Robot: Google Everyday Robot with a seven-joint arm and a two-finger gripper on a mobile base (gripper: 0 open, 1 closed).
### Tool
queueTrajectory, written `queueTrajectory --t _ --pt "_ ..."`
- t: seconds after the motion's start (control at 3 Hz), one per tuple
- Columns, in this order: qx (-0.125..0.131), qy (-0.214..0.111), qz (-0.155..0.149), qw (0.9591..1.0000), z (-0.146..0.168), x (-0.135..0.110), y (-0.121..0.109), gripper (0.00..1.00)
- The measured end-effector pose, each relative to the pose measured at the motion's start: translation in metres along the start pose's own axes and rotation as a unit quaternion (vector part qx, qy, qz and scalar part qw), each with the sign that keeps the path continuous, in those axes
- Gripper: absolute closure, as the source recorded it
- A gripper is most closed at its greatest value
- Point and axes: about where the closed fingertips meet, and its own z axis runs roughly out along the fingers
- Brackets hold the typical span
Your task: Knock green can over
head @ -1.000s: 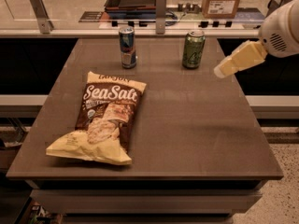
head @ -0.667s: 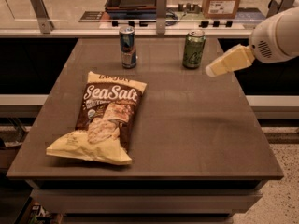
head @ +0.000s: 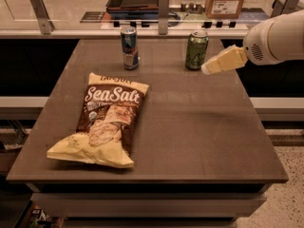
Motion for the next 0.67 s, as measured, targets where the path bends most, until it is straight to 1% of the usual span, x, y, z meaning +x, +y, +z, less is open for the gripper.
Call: queueTrajectory --t 0.33,0.67 --pt "0.002 -0.011 0.009 0.9999 0.01 -0.002 -0.007 0.0" --pt "-0.002 -0.04 0.011 0.9991 0.038 -0.017 -0.016 0.0"
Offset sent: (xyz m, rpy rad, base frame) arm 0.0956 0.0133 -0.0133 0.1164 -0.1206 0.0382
